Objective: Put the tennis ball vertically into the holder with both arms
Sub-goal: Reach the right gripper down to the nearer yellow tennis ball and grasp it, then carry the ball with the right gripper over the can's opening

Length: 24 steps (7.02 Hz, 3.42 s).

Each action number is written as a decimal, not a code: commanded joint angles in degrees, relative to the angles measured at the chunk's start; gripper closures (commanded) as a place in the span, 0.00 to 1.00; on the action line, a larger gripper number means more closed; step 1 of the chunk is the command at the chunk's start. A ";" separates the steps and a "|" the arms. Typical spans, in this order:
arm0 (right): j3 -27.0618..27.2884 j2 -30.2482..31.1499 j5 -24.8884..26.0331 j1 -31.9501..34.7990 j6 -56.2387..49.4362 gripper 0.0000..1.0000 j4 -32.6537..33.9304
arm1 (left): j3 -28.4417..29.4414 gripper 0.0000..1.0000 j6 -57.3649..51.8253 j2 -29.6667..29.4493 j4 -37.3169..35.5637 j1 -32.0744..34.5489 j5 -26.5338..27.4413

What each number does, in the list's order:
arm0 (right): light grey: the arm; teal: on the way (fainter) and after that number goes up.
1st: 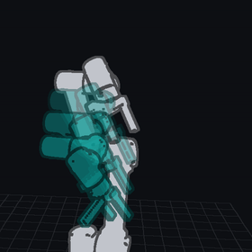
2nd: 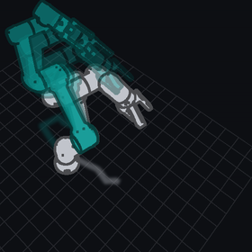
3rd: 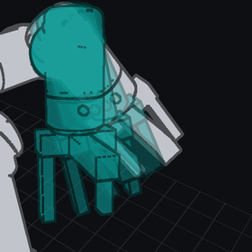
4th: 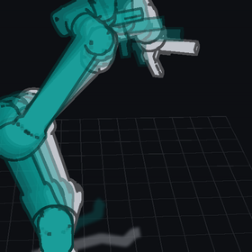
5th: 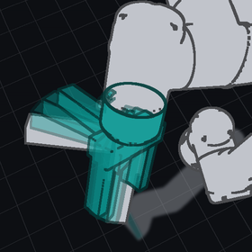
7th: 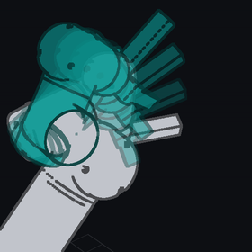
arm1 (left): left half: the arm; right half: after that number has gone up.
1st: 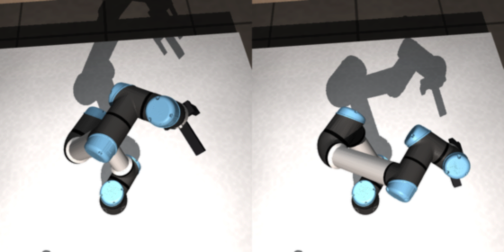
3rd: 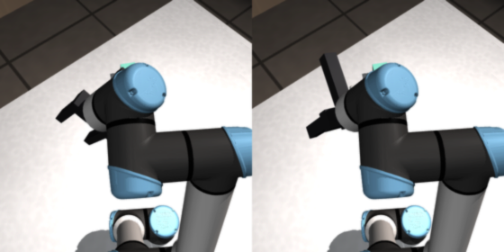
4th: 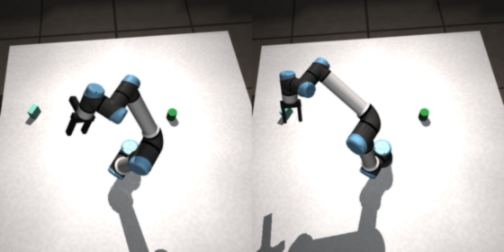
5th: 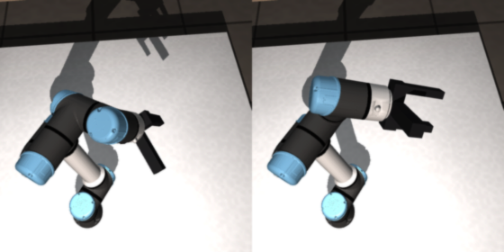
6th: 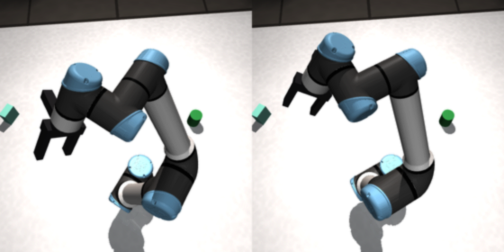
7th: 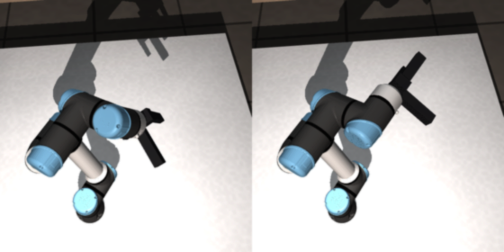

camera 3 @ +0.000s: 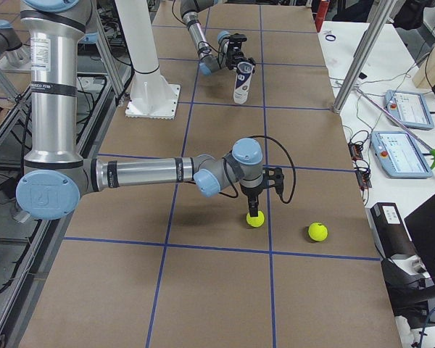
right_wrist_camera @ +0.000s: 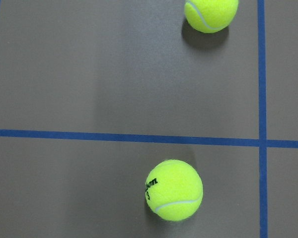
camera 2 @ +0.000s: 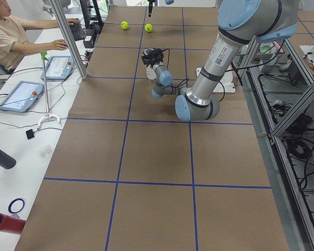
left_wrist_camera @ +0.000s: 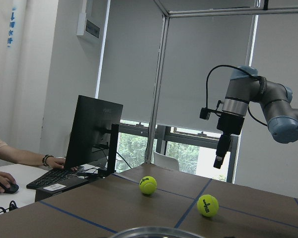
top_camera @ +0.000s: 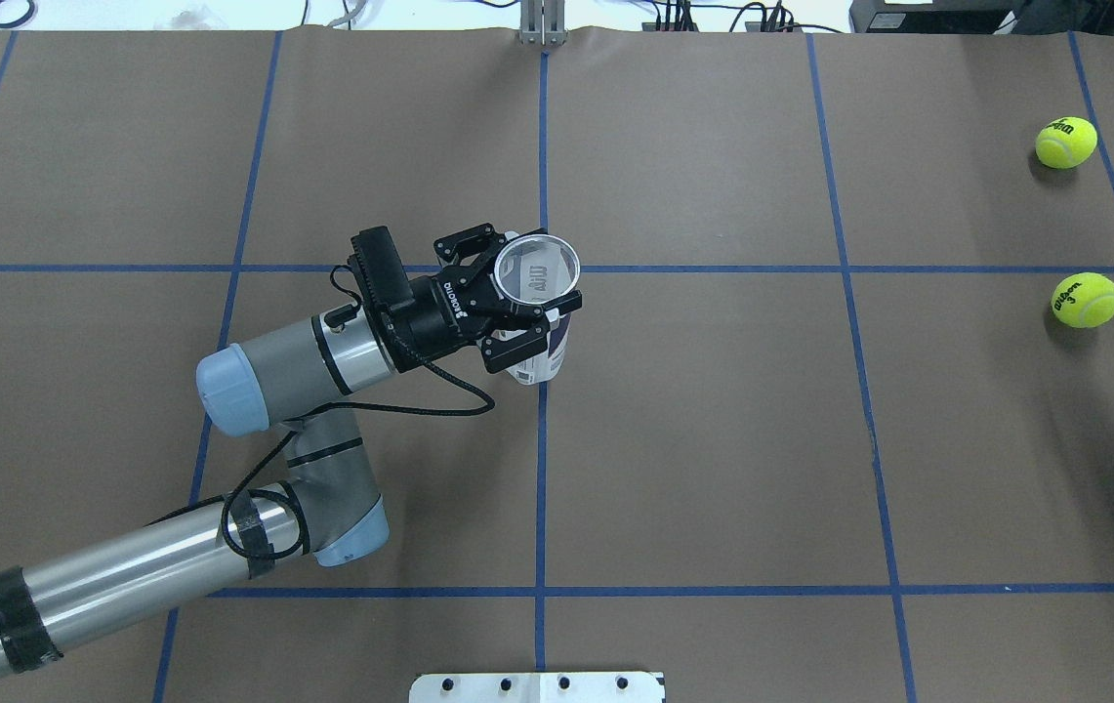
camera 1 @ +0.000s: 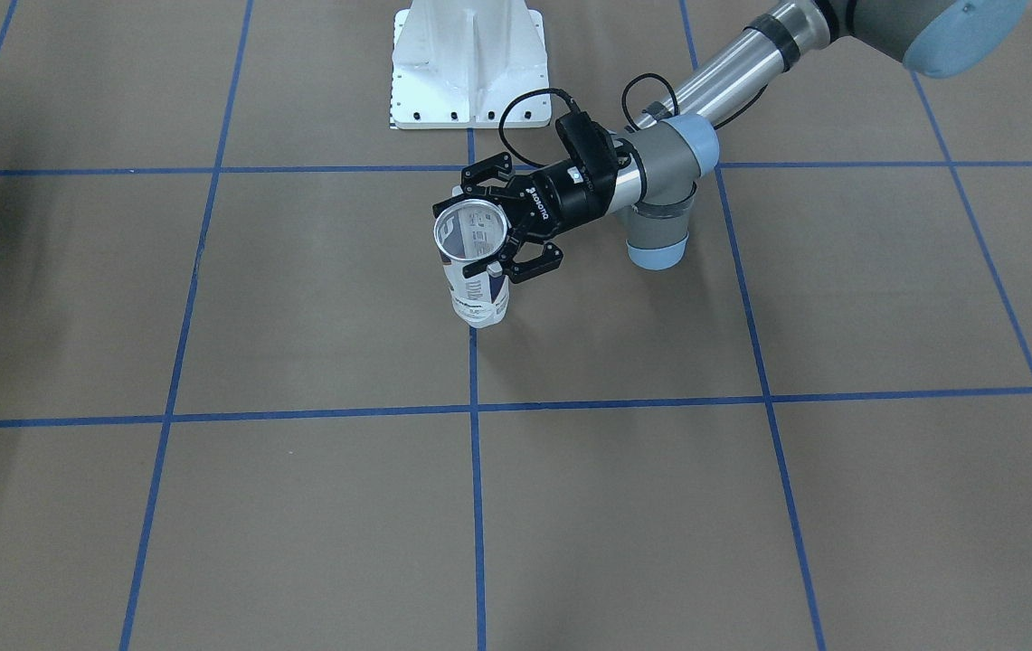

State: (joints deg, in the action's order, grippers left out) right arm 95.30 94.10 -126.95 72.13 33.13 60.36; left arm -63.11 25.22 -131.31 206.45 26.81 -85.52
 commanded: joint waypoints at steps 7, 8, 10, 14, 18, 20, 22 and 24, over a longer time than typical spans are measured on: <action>-13.78 -1.99 6.19 -5.85 7.13 0.01 -20.93 | 0.09 0.26 0.00 0.17 0.00 0.00 0.00; -15.56 -2.69 6.19 -5.94 7.13 0.01 -22.55 | 0.09 0.26 0.00 0.26 0.00 0.00 0.00; -15.58 -3.13 6.19 -6.91 7.39 0.01 -22.57 | 0.09 0.25 0.00 0.35 0.00 0.00 0.00; -16.02 -2.88 8.48 -9.29 9.07 0.32 -22.66 | 0.09 0.25 0.00 0.35 0.00 0.08 0.00; -10.43 -4.01 4.81 -8.85 9.67 1.00 -19.69 | 0.00 0.25 0.00 0.26 0.09 0.08 0.00; 3.94 -8.03 -0.20 -7.09 14.03 1.00 -2.37 | 0.09 0.25 0.00 0.35 0.26 0.00 0.09; 14.70 -17.14 -2.41 -7.09 23.07 1.00 14.88 | 0.18 0.25 0.00 0.35 0.26 -0.18 0.09; 16.85 -29.70 -3.39 -9.18 35.01 1.00 25.81 | 0.26 0.25 -0.09 0.26 0.35 -0.53 0.09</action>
State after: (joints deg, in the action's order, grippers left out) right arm 110.38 71.81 -129.85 64.44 60.93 79.32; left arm -62.89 25.17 -130.98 206.77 26.45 -85.44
